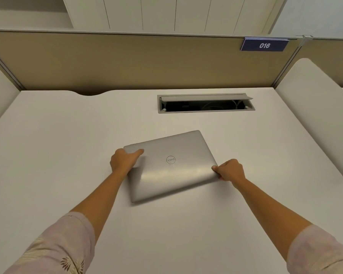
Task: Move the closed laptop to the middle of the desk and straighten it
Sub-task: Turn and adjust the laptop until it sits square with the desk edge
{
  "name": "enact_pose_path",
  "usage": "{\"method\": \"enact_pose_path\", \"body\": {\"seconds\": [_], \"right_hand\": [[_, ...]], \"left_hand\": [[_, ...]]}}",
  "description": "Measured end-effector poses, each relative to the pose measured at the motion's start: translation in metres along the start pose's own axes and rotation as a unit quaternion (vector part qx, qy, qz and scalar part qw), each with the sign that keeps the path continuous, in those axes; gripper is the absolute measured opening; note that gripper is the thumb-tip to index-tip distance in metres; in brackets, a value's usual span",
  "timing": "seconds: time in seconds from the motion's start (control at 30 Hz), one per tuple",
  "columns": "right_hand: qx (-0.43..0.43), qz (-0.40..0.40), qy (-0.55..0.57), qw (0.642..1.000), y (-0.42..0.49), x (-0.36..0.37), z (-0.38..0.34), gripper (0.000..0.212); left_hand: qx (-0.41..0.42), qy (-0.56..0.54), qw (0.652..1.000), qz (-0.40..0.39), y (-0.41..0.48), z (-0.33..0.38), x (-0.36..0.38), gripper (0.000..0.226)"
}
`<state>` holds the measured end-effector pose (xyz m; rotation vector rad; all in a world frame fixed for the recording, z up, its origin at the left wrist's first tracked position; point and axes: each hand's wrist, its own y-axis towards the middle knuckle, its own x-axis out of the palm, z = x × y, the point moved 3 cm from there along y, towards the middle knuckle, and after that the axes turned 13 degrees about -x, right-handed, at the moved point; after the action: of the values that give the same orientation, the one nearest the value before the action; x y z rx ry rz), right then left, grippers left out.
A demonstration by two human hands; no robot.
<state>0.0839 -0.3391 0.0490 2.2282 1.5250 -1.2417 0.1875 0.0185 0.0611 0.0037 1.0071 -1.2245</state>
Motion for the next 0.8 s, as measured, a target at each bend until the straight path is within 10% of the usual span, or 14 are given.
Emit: {"method": "enact_pose_path", "body": {"seconds": [0.33,0.5,0.63,0.8], "right_hand": [[-0.075,0.005,-0.011,0.997,-0.016,0.004,0.018,0.024],[-0.215,-0.06,0.009,0.975,-0.027,0.016,0.015,0.07],[-0.269,-0.136,-0.069,0.951,-0.035,0.032,0.021,0.103],[-0.324,-0.106,-0.104,0.934,-0.04,0.045,0.03,0.092]], "left_hand": [[0.114,0.082,0.985,-0.101,-0.026,-0.046,0.024,0.115],[0.172,0.182,0.961,-0.113,-0.049,-0.093,0.024,0.149],[0.224,0.239,0.944,-0.044,-0.053,-0.119,0.018,0.144],[0.292,0.261,0.92,0.014,-0.055,-0.118,0.008,0.127]]}}
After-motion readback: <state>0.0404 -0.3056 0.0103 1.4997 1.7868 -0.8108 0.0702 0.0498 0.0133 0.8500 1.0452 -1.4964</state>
